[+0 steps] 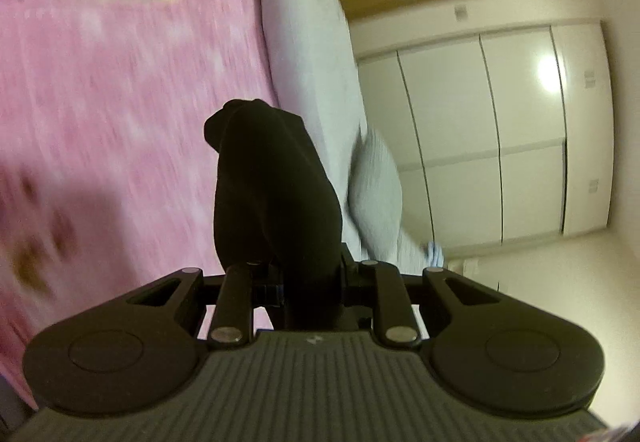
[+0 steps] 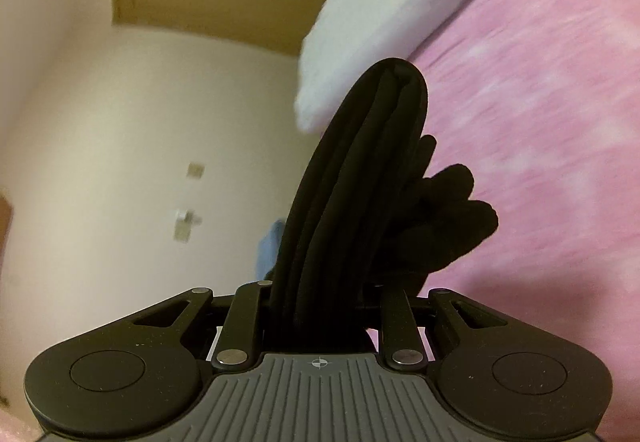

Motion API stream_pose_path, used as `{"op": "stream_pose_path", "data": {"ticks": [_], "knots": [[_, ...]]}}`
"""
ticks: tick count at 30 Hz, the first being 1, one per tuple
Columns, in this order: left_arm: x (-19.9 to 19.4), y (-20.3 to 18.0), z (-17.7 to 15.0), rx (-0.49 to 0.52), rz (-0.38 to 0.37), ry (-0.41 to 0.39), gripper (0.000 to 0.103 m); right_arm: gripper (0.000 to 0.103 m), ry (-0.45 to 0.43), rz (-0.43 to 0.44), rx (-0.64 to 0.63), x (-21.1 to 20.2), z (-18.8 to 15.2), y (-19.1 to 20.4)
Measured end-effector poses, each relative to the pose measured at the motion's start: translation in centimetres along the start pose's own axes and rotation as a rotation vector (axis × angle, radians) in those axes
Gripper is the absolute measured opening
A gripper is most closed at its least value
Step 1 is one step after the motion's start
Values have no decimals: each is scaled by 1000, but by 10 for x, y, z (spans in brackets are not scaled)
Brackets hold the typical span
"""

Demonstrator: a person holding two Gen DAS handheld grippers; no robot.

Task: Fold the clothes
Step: 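Lift the folded trousers with both grippers and carry them to the clothes stack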

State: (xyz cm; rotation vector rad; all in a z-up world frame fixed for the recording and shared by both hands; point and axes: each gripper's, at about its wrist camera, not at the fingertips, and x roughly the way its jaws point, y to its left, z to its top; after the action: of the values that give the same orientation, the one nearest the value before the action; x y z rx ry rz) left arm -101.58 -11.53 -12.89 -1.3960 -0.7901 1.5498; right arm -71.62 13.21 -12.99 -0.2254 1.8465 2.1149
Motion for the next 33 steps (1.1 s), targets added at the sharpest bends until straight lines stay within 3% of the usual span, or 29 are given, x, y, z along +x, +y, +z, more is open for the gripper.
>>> {"op": "stream_pose_path", "data": {"ticks": [4,9,14,16,17,19,22,23,25,30,33], "knots": [[-45,12,115,22,13,-58,18,20,47,57,-26,111,-19,61],[-86,14,237,48,-25,-176,18,20,104,135,-136,237,-24,145],[-100,28,321,53,-75,-285,18,20,124,209,-276,336,-41,202],[-88,51,348,55,-65,-298,19,21,126,191,-290,371,-51,193],[-80,66,359,39,-41,-294,19,21,128,182,-295,388,-56,188],[-62,101,377,8,21,-277,19,24,180,68,-246,424,-62,157],[-28,152,386,-23,212,-219,20,35,256,-79,-179,469,-72,114],[-25,165,385,-52,222,-221,20,38,279,-107,-165,478,-76,104],[-28,176,384,-86,182,-231,20,38,286,-72,-171,477,-74,103],[-21,165,398,43,191,-190,20,38,253,-123,-220,473,-62,121],[-19,169,411,61,174,-184,20,38,231,-146,-236,483,-47,127]]}}
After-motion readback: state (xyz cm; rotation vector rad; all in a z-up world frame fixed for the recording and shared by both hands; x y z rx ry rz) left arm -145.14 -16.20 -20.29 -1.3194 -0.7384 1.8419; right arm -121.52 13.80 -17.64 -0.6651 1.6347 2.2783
